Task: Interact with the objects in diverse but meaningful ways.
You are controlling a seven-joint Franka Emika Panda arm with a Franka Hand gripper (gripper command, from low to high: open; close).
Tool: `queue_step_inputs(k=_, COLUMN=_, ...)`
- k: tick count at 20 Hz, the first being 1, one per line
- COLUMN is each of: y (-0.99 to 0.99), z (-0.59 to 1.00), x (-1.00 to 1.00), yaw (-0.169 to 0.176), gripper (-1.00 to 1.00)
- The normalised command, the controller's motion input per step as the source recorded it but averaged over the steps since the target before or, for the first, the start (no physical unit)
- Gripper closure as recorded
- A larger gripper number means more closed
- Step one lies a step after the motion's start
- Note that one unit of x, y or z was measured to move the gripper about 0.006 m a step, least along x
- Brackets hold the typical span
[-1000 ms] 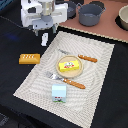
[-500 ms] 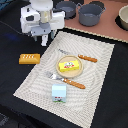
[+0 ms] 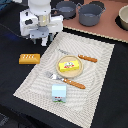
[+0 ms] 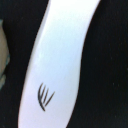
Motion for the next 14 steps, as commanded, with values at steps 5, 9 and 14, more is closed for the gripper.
queue_step_inputs(k=5, y=0.0, z=-0.01, x=0.0, yaw=0.0, gripper=1.0)
queue_step_inputs(k=9, y=0.0, z=0.0, x=0.0, yaw=0.0, gripper=1.0)
queue_step_inputs(k=14, y=0.0, z=-0.06, x=0.0, yaw=0.0, gripper=1.0)
